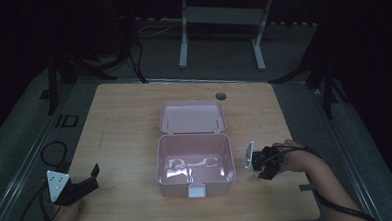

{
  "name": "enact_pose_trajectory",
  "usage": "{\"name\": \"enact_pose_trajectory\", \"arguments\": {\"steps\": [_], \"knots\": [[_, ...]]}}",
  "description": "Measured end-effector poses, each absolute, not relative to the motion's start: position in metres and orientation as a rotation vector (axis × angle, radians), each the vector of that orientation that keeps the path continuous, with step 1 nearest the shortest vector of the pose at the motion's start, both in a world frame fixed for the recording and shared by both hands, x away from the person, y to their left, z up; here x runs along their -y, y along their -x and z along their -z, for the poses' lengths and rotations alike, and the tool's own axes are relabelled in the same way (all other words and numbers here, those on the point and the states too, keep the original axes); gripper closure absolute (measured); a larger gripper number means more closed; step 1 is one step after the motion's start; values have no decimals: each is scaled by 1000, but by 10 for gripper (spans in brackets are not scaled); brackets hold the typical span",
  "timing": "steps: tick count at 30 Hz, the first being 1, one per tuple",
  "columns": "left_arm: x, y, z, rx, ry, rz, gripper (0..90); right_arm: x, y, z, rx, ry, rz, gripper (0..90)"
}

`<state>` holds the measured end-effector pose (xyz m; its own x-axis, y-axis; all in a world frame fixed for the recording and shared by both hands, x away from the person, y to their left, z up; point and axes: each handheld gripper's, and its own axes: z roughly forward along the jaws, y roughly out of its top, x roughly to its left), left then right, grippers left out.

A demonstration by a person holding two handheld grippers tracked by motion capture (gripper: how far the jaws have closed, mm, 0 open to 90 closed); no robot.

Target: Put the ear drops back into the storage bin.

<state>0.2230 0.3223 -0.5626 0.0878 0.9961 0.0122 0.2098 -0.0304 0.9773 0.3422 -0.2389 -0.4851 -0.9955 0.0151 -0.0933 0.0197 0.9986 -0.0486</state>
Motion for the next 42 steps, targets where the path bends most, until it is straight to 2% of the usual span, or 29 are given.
{"name": "enact_pose_trajectory", "arguments": {"steps": [4, 12, 42], "knots": [[-322, -223, 563, -1288, -1419, -1052, 4, 235, -338, 487, -3053, 4, 176, 597], [-322, -223, 563, -1290, -1419, -1051, 4, 230, -336, 475, -3102, -71, 139, 597], [-322, -223, 563, -1289, -1417, -1052, 4, 188, -319, 386, -3103, -21, 110, 597]]}}
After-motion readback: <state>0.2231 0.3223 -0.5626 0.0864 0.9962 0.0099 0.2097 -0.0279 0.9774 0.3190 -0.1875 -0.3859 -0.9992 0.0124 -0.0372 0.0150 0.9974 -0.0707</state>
